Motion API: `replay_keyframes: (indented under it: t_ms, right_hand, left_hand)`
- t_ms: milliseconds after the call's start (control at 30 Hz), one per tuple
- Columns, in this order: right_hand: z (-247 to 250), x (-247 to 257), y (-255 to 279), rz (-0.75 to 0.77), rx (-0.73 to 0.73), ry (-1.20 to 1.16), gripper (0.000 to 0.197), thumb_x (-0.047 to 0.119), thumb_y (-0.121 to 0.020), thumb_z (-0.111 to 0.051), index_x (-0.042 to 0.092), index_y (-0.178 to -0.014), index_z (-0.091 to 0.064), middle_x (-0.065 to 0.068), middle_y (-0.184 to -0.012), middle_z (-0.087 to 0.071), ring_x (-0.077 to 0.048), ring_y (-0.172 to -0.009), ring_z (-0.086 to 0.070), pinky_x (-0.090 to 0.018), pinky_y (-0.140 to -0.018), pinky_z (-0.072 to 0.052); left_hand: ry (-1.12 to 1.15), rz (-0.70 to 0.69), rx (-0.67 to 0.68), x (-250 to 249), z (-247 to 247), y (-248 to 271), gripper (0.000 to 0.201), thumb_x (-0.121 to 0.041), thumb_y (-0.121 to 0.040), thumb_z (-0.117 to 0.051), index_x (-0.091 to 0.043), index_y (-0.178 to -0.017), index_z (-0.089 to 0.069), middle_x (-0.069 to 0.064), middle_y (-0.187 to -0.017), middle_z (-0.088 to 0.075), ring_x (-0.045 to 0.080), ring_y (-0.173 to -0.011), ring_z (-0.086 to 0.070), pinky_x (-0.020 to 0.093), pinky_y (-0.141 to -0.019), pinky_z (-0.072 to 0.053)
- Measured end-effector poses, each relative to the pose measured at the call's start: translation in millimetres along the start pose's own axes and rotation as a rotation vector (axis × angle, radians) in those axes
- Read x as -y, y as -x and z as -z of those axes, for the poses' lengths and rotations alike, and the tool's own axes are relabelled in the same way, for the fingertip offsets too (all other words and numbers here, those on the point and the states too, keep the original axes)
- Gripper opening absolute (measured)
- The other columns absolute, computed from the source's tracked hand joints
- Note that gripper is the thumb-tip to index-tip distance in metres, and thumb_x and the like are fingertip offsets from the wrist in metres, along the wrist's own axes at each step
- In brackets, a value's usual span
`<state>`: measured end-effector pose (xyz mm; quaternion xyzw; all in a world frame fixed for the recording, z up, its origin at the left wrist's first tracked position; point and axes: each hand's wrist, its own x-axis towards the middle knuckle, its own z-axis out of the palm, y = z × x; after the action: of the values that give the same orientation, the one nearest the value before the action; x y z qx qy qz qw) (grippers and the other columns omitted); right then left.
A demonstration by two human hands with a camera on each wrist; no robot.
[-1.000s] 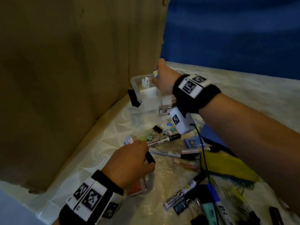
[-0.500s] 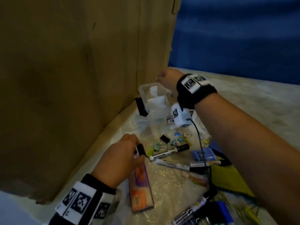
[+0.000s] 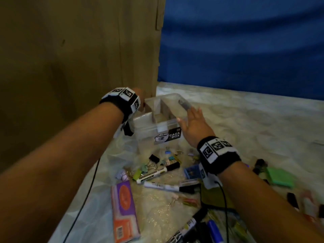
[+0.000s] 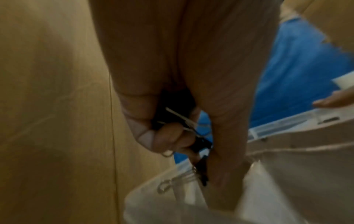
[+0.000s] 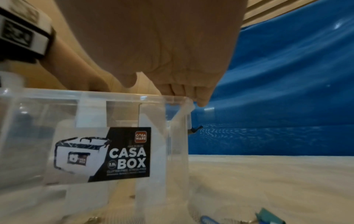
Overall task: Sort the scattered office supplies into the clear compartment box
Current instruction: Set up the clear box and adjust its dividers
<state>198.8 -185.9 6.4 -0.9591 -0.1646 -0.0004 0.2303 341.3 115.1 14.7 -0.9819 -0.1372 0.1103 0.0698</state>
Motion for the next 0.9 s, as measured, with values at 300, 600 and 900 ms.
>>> replay_keyframes:
  t_ms: [300, 600, 900]
  right_hand:
    - [2.6, -1.6, -0.8, 0.012, 0.048, 0.096, 0.077, 0.059, -0.096, -0.019, 0.008, -0.152, -0.007, -0.006, -0.162, 0.002, -0.022, -0.149, 0.008, -0.036, -0.119, -0.007]
    - [9.5, -2.9, -2.9, 0.009, 0.122, 0.086, 0.073, 0.055, -0.098, -0.020, 0.009, -0.153, -0.004, -0.005, -0.162, 0.004, -0.022, -0.149, 0.010, -0.037, -0.120, -0.005]
    - [8.7, 9.5, 46.1, 0.138, -0.292, -0.143, 0.046, 0.028, -0.089, -0.057, 0.011, -0.129, -0.040, -0.009, -0.132, -0.038, -0.026, -0.123, -0.038, -0.037, -0.103, -0.038]
  left_hand:
    - [-0.040, -0.091, 0.086, -18.5, 20.3, 41.5, 0.045, -0.038, -0.062, -0.079, -0.031, -0.103, -0.062, -0.004, -0.097, -0.067, 0.023, -0.085, -0.066, 0.041, -0.081, -0.058]
    - [0.239, -0.176, -0.218, -25.6, 51.9, 184.2, 0.027, -0.011, -0.091, -0.054, -0.016, -0.117, -0.063, 0.008, -0.120, -0.064, 0.026, -0.108, -0.060, 0.033, -0.086, -0.047]
    - [0.445, -0.290, -0.364, -5.1, -15.1, 302.2, 0.005, -0.026, -0.091, -0.055, -0.027, -0.092, -0.060, -0.012, -0.082, -0.057, 0.010, -0.078, -0.057, 0.024, -0.064, -0.043]
